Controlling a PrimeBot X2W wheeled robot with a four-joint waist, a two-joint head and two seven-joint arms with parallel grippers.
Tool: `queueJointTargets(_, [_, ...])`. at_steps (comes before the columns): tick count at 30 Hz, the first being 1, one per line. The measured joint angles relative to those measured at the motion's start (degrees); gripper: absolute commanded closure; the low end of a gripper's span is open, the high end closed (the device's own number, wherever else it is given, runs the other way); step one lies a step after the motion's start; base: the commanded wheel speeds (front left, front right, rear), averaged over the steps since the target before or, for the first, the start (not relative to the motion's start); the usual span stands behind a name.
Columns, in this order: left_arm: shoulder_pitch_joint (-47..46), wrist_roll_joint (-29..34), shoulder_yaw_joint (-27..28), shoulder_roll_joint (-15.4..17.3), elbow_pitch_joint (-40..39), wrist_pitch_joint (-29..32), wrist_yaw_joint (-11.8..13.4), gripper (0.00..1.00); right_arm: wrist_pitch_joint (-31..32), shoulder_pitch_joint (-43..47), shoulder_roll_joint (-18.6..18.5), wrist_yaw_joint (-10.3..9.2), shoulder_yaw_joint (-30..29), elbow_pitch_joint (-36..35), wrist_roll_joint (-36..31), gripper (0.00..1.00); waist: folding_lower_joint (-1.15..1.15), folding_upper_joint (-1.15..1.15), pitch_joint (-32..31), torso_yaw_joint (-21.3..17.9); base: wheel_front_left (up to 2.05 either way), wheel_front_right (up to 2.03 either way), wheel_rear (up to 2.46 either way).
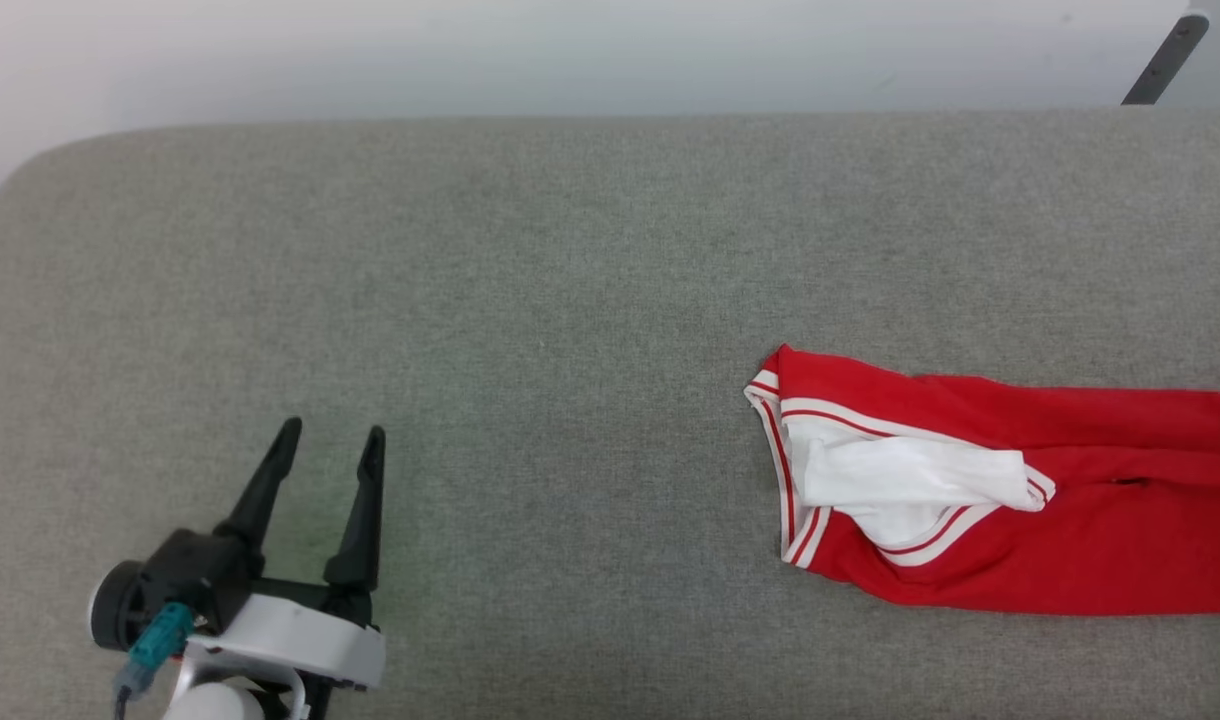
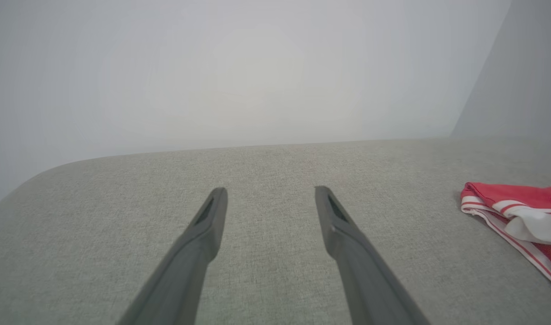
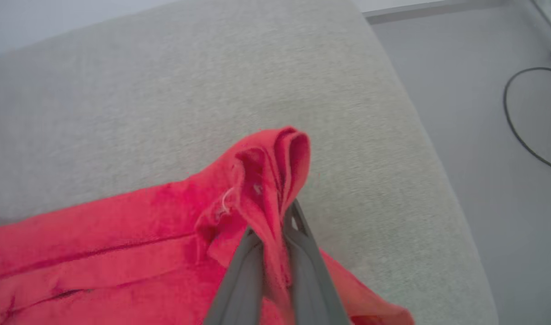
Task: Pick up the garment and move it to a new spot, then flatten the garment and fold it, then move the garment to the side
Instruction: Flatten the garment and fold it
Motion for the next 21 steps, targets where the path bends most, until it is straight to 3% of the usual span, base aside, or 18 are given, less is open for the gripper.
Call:
queueJointTargets(15, [2.3, -0.6, -0.7, -3.0, 0.8, 0.0, 0.0, 0.0, 9.0, 6.8, 7.3, -0.02, 21.7, -28.4, 8.4, 1.0, 0.0, 0.0, -3.1, 2.8, 0.0, 0.0, 0.0])
queueJointTargets(21, [2.4, -1.0, -1.3, -3.9, 0.4, 0.0, 0.0, 0.0, 10.1, 3.8, 10.7, -0.02, 30.0, -32.4, 7.2, 1.0, 0.0, 0.0, -2.9, 5.0, 0.0, 0.0, 0.0])
